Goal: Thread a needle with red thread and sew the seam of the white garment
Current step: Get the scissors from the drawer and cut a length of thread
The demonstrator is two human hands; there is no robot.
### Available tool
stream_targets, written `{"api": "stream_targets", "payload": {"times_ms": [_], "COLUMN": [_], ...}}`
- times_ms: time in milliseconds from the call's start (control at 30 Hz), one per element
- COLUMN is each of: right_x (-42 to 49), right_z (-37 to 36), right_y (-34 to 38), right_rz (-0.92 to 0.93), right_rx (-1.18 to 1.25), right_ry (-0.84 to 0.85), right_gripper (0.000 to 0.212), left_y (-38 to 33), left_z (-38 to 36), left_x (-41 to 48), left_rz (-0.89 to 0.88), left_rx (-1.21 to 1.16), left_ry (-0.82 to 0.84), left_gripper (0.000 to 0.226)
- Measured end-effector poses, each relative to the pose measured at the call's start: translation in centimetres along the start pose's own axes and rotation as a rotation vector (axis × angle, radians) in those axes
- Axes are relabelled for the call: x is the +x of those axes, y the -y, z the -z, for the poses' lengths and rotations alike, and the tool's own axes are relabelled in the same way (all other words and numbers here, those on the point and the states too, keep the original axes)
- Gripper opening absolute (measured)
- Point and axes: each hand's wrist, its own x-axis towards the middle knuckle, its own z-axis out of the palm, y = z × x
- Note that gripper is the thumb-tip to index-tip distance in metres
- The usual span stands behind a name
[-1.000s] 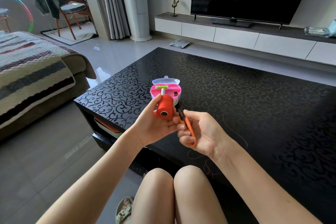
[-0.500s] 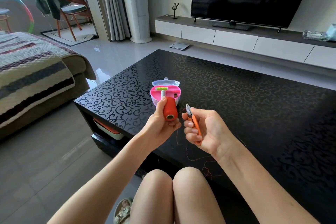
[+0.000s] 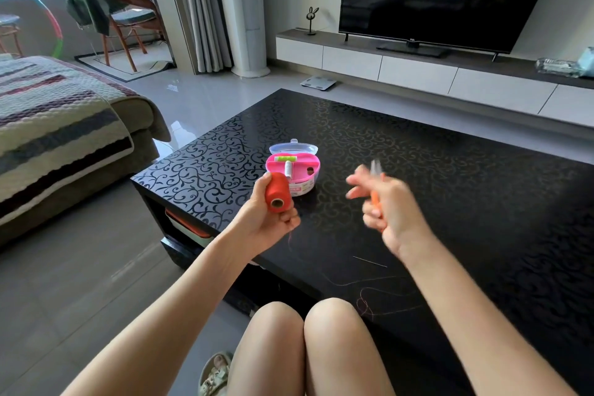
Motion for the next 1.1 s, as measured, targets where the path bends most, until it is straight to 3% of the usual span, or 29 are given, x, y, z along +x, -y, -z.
{"api": "stream_targets", "payload": {"times_ms": [67, 267, 367, 633, 733, 833, 933, 1100], "right_x": [0.3, 0.5, 0.6, 3.0, 4.7, 6.1, 7.2, 8.0], "right_z": [-1.1, -2.3, -2.6, -0.5, 0.5, 0.9, 1.5, 3.6], "right_y": [-2.2, -4.3, -4.3, -2.4, -0.9, 0.3, 0.9, 0.4], "right_rz": [-0.010, -0.031, -0.017, 0.041, 0.101, 0.132, 0.135, 0.054], "right_rx": [-0.067, -0.073, -0.113, -0.152, -0.208, -0.322, -0.382, -0.382], "right_ry": [0.082, 0.535, 0.484, 0.114, 0.007, -0.004, -0.018, -0.081], "right_gripper": [0.016, 0.028, 0.008, 0.016, 0.017, 0.019, 0.018, 0.016], "left_y": [-0.6, -1.2, -1.7, -4.9, -7.0, -8.4, -8.0, -2.2], "left_z": [-1.1, -1.9, -1.6, -0.4, -0.6, -1.6, -3.2, -5.6], "left_x": [-0.2, -0.3, 0.0, 2.5, 4.6, 7.2, 10.4, 14.2], "left_rz": [0.013, 0.080, 0.105, 0.138, 0.069, -0.138, -0.387, -0.355], "left_rx": [0.016, 0.033, 0.004, -0.082, 0.276, 1.046, 1.691, 2.030], "left_ry": [0.093, 0.216, 0.225, 0.083, -0.023, -0.066, -0.053, 0.019], "left_gripper": [0.044, 0.046, 0.047, 0.049, 0.041, 0.023, 0.025, 0.043]}}
